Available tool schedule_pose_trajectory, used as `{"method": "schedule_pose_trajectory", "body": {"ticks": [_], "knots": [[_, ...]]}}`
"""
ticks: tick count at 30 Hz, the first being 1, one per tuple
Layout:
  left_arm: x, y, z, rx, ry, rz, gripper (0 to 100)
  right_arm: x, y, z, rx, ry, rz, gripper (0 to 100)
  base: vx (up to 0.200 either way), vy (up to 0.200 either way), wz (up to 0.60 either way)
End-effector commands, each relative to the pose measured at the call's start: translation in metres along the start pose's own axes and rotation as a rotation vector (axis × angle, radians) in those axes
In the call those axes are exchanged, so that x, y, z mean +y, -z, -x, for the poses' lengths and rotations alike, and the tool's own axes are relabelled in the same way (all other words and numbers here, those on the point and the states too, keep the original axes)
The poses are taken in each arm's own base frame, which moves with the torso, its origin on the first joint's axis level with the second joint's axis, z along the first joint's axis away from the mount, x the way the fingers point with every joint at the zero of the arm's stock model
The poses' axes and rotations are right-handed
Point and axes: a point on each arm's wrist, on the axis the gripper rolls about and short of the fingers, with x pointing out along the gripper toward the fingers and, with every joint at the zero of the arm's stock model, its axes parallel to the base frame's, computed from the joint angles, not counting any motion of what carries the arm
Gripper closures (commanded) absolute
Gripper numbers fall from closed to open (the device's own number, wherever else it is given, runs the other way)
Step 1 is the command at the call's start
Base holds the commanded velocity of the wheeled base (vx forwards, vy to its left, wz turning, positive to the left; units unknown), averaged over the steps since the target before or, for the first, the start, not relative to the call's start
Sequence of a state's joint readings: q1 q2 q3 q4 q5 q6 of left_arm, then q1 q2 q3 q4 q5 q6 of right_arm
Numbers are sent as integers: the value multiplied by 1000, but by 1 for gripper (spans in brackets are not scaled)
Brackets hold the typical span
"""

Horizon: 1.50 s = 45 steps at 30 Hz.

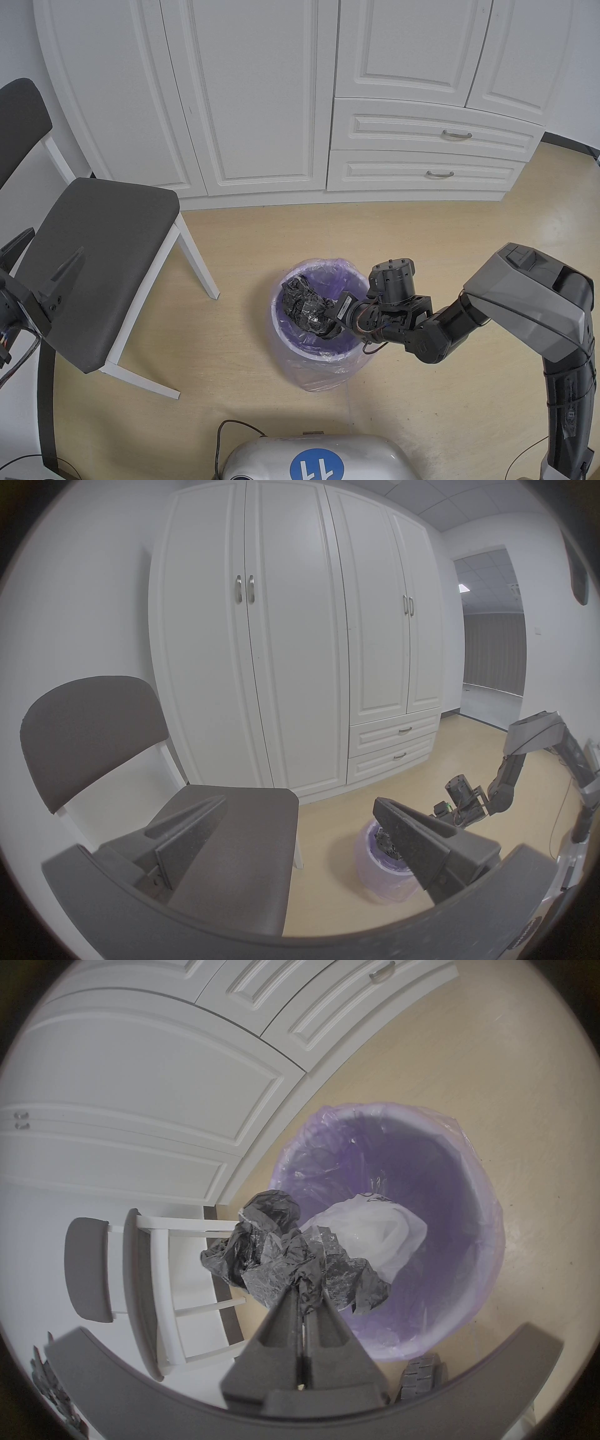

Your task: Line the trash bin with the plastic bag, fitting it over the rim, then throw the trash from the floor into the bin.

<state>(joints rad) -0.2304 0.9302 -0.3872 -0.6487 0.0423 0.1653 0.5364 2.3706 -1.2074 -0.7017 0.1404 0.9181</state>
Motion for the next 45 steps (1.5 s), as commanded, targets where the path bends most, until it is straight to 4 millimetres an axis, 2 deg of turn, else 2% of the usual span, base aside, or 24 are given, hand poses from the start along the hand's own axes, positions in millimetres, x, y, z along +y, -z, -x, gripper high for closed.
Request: {"method": "schedule_pose_trajectory", "body": {"ticks": [1,16,18,36,37,45], "knots": [[0,0,0,0,2,-2,0,-13,10,-15,10,35,19,100,0,0,0],[-5,5,0,15,38,-41,0,-22,16,-25,-6,76,38,100,0,0,0],[-5,5,0,15,38,-39,0,-26,26,-34,-31,125,91,100,0,0,0],[-5,3,1,7,36,-39,0,-29,30,-36,-37,150,119,100,0,0,0],[-5,3,1,7,36,-37,0,-30,30,-35,-34,150,120,0,0,0,0],[-5,4,0,9,35,-37,0,-29,30,-35,-40,145,122,0,0,0,0]]}}
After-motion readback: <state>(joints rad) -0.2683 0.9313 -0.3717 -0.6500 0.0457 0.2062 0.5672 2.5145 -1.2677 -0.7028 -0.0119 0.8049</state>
